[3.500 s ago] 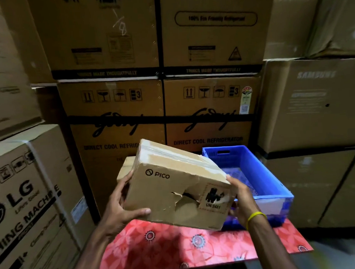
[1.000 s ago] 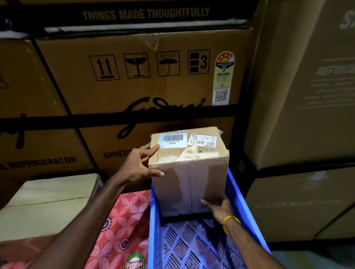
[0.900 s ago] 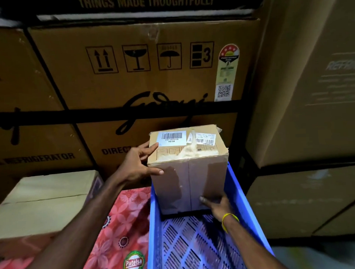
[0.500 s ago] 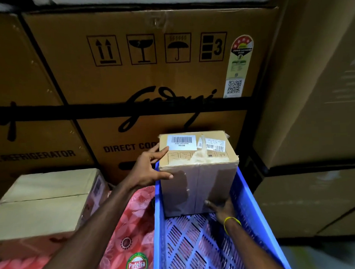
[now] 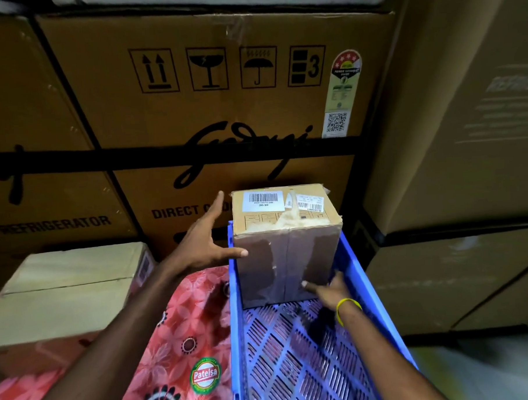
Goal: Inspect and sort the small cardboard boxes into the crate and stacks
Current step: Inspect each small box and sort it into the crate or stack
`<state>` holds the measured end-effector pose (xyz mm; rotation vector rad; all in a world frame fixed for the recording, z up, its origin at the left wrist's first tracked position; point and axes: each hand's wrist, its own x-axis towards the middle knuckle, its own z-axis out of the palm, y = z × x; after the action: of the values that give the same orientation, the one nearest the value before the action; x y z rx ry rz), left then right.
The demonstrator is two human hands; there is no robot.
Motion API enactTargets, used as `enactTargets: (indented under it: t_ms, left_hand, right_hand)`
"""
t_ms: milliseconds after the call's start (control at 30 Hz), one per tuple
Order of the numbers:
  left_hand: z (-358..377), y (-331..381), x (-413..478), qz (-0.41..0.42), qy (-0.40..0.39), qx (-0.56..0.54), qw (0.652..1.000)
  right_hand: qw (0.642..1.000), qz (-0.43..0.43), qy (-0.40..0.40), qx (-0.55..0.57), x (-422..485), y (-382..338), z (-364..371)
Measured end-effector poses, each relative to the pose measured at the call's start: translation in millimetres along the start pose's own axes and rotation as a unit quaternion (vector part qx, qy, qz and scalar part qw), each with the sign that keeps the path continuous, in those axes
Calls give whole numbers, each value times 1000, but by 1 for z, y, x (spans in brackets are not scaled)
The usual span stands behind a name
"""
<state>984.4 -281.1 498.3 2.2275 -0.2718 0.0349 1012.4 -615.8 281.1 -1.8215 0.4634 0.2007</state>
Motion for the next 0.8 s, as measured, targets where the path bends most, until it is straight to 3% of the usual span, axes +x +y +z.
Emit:
enactTargets:
  t_ms: [167, 267, 367, 467, 500, 567, 700, 767, 800]
  left_hand:
    - [-12, 14, -61, -24, 37, -62, 997]
    - [6, 18, -122, -33, 33, -144, 989]
    - [37, 2, -200, -64, 20, -204, 977]
    - [68, -21, -293, -137, 33, -268, 953]
    - [78, -27, -321, -165, 38, -284, 944]
    - [97, -40, -382, -221, 52, -306, 925]
    - [131, -51, -490, -325, 90, -322, 884]
    - [141, -51, -538, -372, 143, -318, 860]
    - [145, -52, -561, -391, 171, -318, 846]
  right_hand:
    - [997, -23, 35, 63, -114, -83, -27]
    - [988, -87, -14, 124, -197, -97, -33]
    - [977, -127, -115, 128, -291, -84, -27]
    - [967, -35, -244, 63, -367, -41, -7]
    - [955, -4, -288, 66, -379, -20, -2]
    - [898, -12, -406, 166, -420, 21, 15]
    - [970, 24, -224, 88, -466, 99, 55]
    - [941, 56, -329, 62, -496, 129, 58]
    - [948, 67, -310, 34, -508, 144, 58]
